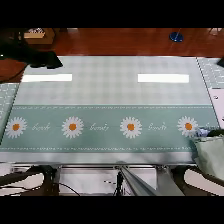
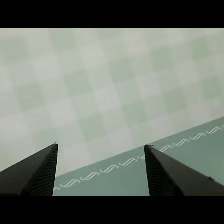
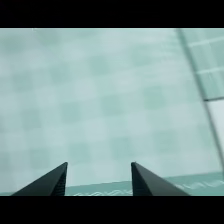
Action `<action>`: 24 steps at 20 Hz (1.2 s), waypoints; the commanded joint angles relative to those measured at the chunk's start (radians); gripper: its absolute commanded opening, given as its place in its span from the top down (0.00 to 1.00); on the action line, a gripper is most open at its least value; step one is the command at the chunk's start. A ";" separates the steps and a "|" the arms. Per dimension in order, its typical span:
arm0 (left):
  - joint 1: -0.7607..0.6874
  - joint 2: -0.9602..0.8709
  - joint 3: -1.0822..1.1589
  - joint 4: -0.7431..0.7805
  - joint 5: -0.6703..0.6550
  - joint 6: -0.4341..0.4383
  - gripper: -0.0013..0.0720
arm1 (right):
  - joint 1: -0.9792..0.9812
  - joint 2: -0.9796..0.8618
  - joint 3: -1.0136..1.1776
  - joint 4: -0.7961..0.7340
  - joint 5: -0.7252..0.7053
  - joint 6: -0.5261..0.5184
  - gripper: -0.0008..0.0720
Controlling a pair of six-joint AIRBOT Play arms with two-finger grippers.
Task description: Fold the shirts.
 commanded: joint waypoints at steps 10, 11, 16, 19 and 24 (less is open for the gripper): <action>-0.243 -0.035 -0.001 0.373 0.026 -0.308 0.02 | 0.392 -0.133 0.043 -0.271 0.034 0.094 0.30; -0.243 -0.037 -0.001 0.373 0.026 -0.307 0.02 | 0.392 -0.133 0.043 -0.260 0.027 0.095 0.30; -0.243 -0.038 -0.001 0.369 0.015 -0.369 0.02 | 0.394 -0.129 0.034 -0.249 0.035 0.108 0.31; -0.243 -0.043 -0.001 0.361 0.003 -0.368 0.02 | 0.394 -0.095 -0.033 -0.252 -0.012 0.127 0.31; -0.243 -0.053 -0.001 0.361 0.000 -0.367 0.02 | 0.394 -0.076 -0.083 -0.245 -0.032 0.145 0.31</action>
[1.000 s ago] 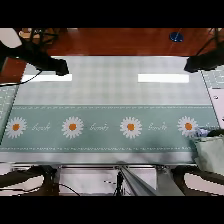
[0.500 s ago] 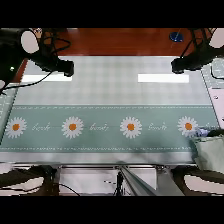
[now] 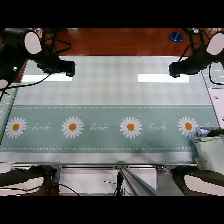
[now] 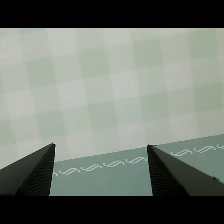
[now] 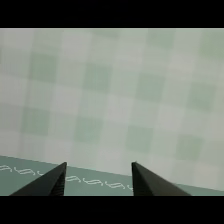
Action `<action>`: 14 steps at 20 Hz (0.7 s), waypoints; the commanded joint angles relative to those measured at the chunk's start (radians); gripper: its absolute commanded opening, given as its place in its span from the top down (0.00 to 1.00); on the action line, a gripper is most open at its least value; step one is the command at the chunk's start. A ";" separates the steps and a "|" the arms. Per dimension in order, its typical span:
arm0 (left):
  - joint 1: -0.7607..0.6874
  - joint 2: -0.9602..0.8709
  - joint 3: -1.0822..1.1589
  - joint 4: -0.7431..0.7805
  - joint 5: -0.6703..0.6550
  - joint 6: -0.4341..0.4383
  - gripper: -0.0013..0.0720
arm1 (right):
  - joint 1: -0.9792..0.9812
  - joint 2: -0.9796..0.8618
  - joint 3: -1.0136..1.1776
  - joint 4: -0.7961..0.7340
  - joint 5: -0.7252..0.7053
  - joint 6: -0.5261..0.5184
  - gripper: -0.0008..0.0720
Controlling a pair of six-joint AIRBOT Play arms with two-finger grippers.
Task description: Fold the shirts.
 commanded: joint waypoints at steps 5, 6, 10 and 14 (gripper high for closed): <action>0.000 -0.011 0.000 -0.001 -0.003 -0.005 0.02 | 0.000 0.009 -0.023 -0.002 -0.012 0.010 0.31; 0.000 -0.012 0.000 -0.001 -0.003 -0.005 0.02 | 0.000 0.009 -0.023 -0.002 -0.012 0.010 0.31; 0.000 -0.016 0.000 -0.001 -0.003 -0.005 0.02 | 0.000 0.009 -0.023 -0.002 -0.013 0.010 0.31; 0.000 -0.016 0.000 -0.001 -0.003 -0.005 0.02 | 0.000 0.009 -0.023 -0.002 -0.017 0.010 0.31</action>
